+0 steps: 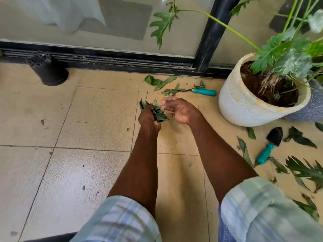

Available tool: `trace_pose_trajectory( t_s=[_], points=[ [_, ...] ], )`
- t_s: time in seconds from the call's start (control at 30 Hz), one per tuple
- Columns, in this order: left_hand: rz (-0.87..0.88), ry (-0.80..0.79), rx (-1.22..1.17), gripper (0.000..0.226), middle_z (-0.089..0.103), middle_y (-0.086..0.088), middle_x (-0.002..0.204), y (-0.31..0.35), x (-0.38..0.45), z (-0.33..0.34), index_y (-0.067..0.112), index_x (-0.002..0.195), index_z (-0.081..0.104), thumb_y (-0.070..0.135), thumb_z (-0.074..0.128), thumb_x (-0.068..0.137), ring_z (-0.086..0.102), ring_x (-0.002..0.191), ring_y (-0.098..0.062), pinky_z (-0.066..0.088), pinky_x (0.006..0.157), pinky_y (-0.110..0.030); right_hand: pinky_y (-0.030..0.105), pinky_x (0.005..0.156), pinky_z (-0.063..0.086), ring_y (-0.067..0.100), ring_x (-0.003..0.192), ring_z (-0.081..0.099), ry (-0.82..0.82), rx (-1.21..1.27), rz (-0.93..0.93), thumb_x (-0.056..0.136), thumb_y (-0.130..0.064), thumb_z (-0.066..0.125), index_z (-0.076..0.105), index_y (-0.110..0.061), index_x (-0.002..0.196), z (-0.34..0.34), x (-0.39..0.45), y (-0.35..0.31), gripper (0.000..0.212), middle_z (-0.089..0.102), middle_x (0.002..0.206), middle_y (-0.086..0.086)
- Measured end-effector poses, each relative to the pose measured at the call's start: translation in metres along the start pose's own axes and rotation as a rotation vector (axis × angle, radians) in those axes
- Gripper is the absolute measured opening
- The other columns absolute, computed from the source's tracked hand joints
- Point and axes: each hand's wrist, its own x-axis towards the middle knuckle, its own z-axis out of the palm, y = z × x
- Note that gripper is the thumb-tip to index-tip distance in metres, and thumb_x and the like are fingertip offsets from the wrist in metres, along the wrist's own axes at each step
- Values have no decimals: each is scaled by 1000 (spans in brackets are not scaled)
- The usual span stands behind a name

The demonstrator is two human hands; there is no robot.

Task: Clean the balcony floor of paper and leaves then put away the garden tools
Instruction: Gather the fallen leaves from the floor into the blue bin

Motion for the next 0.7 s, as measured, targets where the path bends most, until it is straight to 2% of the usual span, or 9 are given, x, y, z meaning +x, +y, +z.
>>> trace_pose_trajectory(
  t_s=[0.03, 0.1, 0.17, 0.23, 0.3, 0.43, 0.53, 0.6, 0.7],
  points=[
    [-17, 10, -36, 14, 63, -11, 76, 2, 3, 5, 9, 86, 55, 5, 50, 98, 62, 50, -22, 53, 41, -25, 25, 70, 41, 13, 80, 55, 89, 51, -18, 81, -4, 68, 65, -15, 92, -9, 7, -7, 16, 64, 85, 1],
    [-61, 11, -31, 13, 57, -11, 84, 0, 7, 17, 9, 87, 55, 6, 49, 99, 56, 63, -22, 53, 47, -26, 25, 66, 44, 12, 74, 55, 349, -65, -34, 83, -1, 64, 62, -17, 85, -27, 24, -16, 15, 61, 85, 2],
    [-90, -6, 37, 16, 53, -9, 84, -5, 9, 27, 10, 88, 54, 5, 45, 100, 51, 67, -20, 48, 55, -29, 29, 71, 49, 18, 87, 60, 460, -469, -2, 86, -4, 60, 63, -14, 94, -47, 42, -16, 13, 62, 101, 9],
    [-120, -25, 100, 16, 51, -8, 82, -9, 18, 37, 12, 95, 53, 3, 41, 100, 48, 66, -19, 44, 56, -27, 33, 87, 49, 28, 112, 58, 549, -973, 39, 90, -12, 57, 57, -6, 121, -71, 60, -14, 31, 58, 124, 13],
    [-134, -57, 162, 18, 48, -8, 78, -11, 28, 43, 13, 91, 51, 1, 40, 99, 46, 62, -19, 43, 53, -27, 39, 101, 45, 32, 123, 50, 599, -1258, -51, 90, -13, 56, 47, -4, 134, -94, 77, -13, 45, 51, 134, 16],
    [-139, -58, 274, 14, 50, -11, 73, -17, 40, 42, 8, 86, 52, 1, 44, 96, 48, 59, -20, 45, 49, -26, 48, 116, 25, 33, 141, 27, 503, -1451, -174, 86, -10, 57, 30, -9, 147, -131, 92, -13, 67, 32, 152, 15],
    [-136, -40, 300, 14, 49, -10, 71, -20, 42, 36, 7, 85, 51, 0, 44, 95, 46, 57, -19, 44, 48, -25, 44, 112, 32, 32, 133, 39, 500, -1503, -212, 85, -19, 59, 43, -12, 140, -140, 90, -2, 58, 47, 142, 14],
    [-125, -20, 311, 15, 49, -11, 70, -23, 40, 36, 6, 82, 50, -1, 45, 95, 46, 57, -19, 43, 50, -27, 40, 97, 48, 29, 110, 57, 553, -1432, -312, 83, -23, 58, 62, -12, 118, -137, 81, 10, 37, 62, 117, 11],
    [-88, 21, 333, 18, 50, -12, 71, -30, 34, 42, 5, 78, 50, 0, 46, 95, 46, 57, -20, 43, 53, -28, 39, 84, 51, 31, 92, 63, 584, -1409, -430, 87, -19, 56, 70, -3, 96, -128, 62, 22, 24, 66, 101, 15]
  ],
)
